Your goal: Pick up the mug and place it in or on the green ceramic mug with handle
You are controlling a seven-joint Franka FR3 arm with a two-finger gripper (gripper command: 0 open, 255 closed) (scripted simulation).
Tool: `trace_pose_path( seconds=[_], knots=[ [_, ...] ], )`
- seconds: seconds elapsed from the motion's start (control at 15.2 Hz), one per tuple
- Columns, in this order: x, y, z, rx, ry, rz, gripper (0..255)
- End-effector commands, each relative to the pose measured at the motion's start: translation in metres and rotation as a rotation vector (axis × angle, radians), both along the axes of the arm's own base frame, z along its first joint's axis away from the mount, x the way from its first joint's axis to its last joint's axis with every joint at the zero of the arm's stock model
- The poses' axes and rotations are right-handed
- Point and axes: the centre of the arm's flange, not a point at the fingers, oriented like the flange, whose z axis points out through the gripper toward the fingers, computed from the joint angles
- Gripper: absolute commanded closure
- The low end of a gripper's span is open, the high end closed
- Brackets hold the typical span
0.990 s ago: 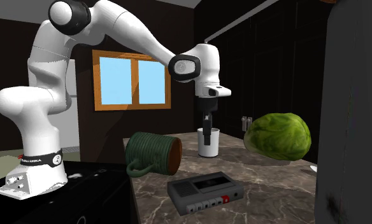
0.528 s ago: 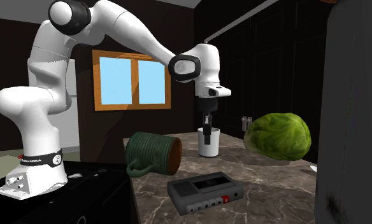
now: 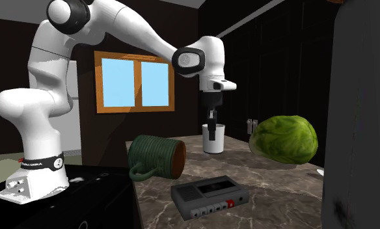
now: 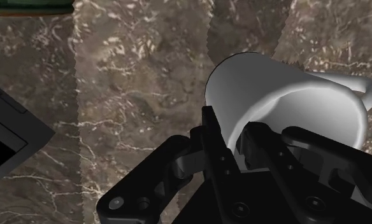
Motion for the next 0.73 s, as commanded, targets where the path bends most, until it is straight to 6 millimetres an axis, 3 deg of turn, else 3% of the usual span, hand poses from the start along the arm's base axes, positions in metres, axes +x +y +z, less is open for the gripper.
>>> trace_pose_path(
  seconds=[0.0, 0.66],
  knots=[
    [0.000, 0.001, 0.010, 0.000, 0.000, 0.000, 255],
    [0.000, 0.001, 0.063, 0.000, 0.000, 0.000, 255]
  ],
)
